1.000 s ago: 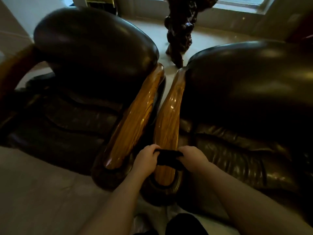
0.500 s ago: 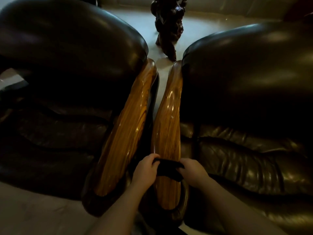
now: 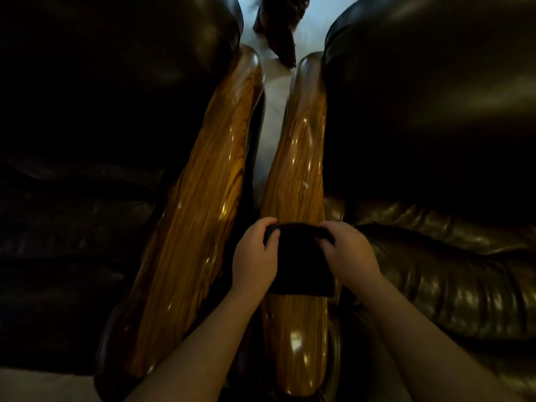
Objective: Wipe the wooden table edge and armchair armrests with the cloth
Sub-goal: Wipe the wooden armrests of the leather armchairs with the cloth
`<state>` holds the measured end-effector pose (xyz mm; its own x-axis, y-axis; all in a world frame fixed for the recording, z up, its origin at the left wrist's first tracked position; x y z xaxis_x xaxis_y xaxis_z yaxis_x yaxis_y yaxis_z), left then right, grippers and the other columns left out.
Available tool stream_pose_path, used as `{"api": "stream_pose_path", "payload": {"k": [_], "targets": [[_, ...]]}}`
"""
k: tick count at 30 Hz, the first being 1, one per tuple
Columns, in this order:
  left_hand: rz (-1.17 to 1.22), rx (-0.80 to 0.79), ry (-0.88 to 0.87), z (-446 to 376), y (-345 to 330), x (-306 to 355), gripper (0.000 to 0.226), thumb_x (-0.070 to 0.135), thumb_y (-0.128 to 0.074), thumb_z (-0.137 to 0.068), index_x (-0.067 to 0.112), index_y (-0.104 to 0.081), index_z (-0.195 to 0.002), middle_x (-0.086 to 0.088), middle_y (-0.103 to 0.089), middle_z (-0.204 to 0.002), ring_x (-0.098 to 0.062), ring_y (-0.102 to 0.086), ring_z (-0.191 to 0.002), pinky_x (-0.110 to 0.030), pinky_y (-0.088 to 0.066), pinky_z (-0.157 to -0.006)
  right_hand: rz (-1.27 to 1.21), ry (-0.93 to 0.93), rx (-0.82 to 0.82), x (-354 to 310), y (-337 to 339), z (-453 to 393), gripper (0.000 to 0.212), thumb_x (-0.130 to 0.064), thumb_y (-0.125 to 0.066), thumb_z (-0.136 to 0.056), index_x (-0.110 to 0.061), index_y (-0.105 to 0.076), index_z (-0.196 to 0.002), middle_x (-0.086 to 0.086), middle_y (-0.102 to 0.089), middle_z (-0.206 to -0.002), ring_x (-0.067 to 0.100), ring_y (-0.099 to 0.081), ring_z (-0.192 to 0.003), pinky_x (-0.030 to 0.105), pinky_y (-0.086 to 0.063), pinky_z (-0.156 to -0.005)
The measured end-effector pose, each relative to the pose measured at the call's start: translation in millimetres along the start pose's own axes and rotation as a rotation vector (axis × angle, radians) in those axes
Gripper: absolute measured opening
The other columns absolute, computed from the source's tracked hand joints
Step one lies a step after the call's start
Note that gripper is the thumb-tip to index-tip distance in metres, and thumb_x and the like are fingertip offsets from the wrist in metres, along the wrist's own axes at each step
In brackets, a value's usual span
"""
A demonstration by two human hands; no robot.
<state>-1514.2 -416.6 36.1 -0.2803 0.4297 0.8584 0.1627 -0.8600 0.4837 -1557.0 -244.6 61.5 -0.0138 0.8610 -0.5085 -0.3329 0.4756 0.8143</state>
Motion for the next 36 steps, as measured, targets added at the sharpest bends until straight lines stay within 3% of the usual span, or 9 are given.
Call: {"api": "stream_pose_path", "payload": {"k": [5, 9, 12, 14, 16, 19, 24, 29, 36], "targets": [[-0.013, 0.078, -0.053, -14.0, -9.0, -6.2, 0.03, 0.032, -0.051, -0.095, 0.033, -0.05, -0.125, 0.028, -0.047, -0.109, 0.013, -0.044, -0.099, -0.009, -0.034, -0.08, 0.045, 0.057, 0.135, 2.4, -0.9, -17.5, 0.028, -0.024, -0.054, -0.095, -0.021, -0.062, -0.121, -0.003, -0.062, -0.113, 0.015, -0.054, -0.108, 0.031, -0.047, -0.089], [-0.074, 0.094, -0.107, -14.5, -7.6, -7.9, 0.037, 0.03, -0.051, -0.095, 0.025, -0.046, -0.131, 0.014, -0.047, -0.121, 0.002, -0.043, -0.111, -0.015, -0.035, -0.086, 0.095, 0.047, 0.278, 5.4, -12.0, -17.8, 0.036, -0.028, -0.057, -0.093, -0.019, -0.056, -0.128, 0.001, -0.059, -0.117, 0.016, -0.051, -0.109, 0.026, -0.041, -0.084], [-0.24, 0.117, -0.191, -6.1, -0.7, -4.7, 0.049, 0.027, -0.052, -0.095, 0.016, -0.037, -0.141, -0.007, -0.037, -0.143, -0.017, -0.037, -0.13, -0.029, -0.038, -0.098, 0.172, 0.023, 0.473, 3.9, -18.4, -4.0, 0.046, -0.03, -0.058, -0.091, -0.016, -0.049, -0.134, 0.009, -0.052, -0.128, 0.024, -0.045, -0.117, 0.034, -0.043, -0.09], [-0.381, 0.135, -0.306, 2.8, -1.4, -1.0, 0.048, 0.025, -0.049, -0.097, 0.01, -0.037, -0.141, -0.015, -0.034, -0.148, -0.025, -0.031, -0.137, -0.038, -0.035, -0.106, 0.183, 0.051, 0.549, 0.5, -24.6, 5.8, 0.047, -0.029, -0.054, -0.094, -0.012, -0.047, -0.136, 0.013, -0.049, -0.135, 0.028, -0.04, -0.123, 0.036, -0.04, -0.097], [-0.399, 0.118, -0.362, 8.4, -9.1, 0.7, 0.045, 0.025, -0.043, -0.099, 0.007, -0.039, -0.14, -0.017, -0.035, -0.149, -0.026, -0.027, -0.14, -0.041, -0.031, -0.11, 0.149, 0.08, 0.553, -2.5, -32.4, 9.4, 0.044, -0.028, -0.051, -0.097, -0.009, -0.047, -0.136, 0.013, -0.048, -0.138, 0.026, -0.039, -0.127, 0.034, -0.035, -0.101], [-0.352, 0.067, -0.281, 7.1, -25.5, -1.1, 0.048, 0.033, -0.031, -0.101, 0.009, -0.032, -0.143, -0.011, -0.027, -0.154, -0.02, -0.017, -0.143, -0.044, -0.028, -0.112, 0.057, 0.065, 0.466, -1.9, -47.3, 7.4, 0.042, -0.025, -0.047, -0.1, -0.006, -0.047, -0.138, 0.013, -0.045, -0.146, 0.024, -0.038, -0.134, 0.035, -0.031, -0.11], [-0.409, 0.062, -0.207, -2.1, -46.1, -11.9, 0.055, 0.041, -0.018, -0.101, 0.013, -0.014, -0.149, -0.006, -0.007, -0.159, -0.016, -0.001, -0.146, -0.042, -0.015, -0.117, -0.062, 0.032, 0.367, 6.1, -69.8, 3.7, 0.054, -0.035, -0.032, -0.103, -0.009, -0.025, -0.15, 0.009, -0.019, -0.16, 0.021, -0.018, -0.147, 0.041, -0.028, -0.116], [-0.423, 0.12, -0.183, -5.7, -50.7, -16.3, 0.056, 0.041, -0.021, -0.102, 0.014, -0.002, -0.147, -0.003, -0.002, -0.156, -0.017, -0.002, -0.146, -0.039, -0.015, -0.116, -0.015, 0.034, 0.391, 7.8, -73.9, -1.3, 0.057, -0.037, -0.028, -0.103, -0.004, -0.024, -0.149, 0.013, -0.018, -0.159, 0.023, -0.016, -0.148, 0.042, -0.027, -0.117], [-0.448, 0.107, -0.164, -4.6, -51.5, -19.0, 0.059, 0.039, -0.023, -0.101, 0.01, -0.002, -0.148, -0.008, -0.003, -0.157, -0.021, -0.005, -0.146, -0.041, -0.017, -0.115, 0.219, 0.024, 0.465, 2.1, -77.2, -2.7, 0.053, -0.03, -0.031, -0.103, 0.004, -0.033, -0.143, 0.023, -0.028, -0.153, 0.033, -0.023, -0.145, 0.049, -0.024, -0.116]]}}
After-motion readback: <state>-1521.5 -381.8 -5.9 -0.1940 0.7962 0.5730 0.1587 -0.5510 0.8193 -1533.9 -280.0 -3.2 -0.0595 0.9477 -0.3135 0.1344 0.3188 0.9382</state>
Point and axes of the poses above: each hand's wrist, its own z-axis away from the middle knuckle, its own y-axis out of the back of the hand, x = y × z, the point moved 3 cm from there along -z, towards the middle knuckle
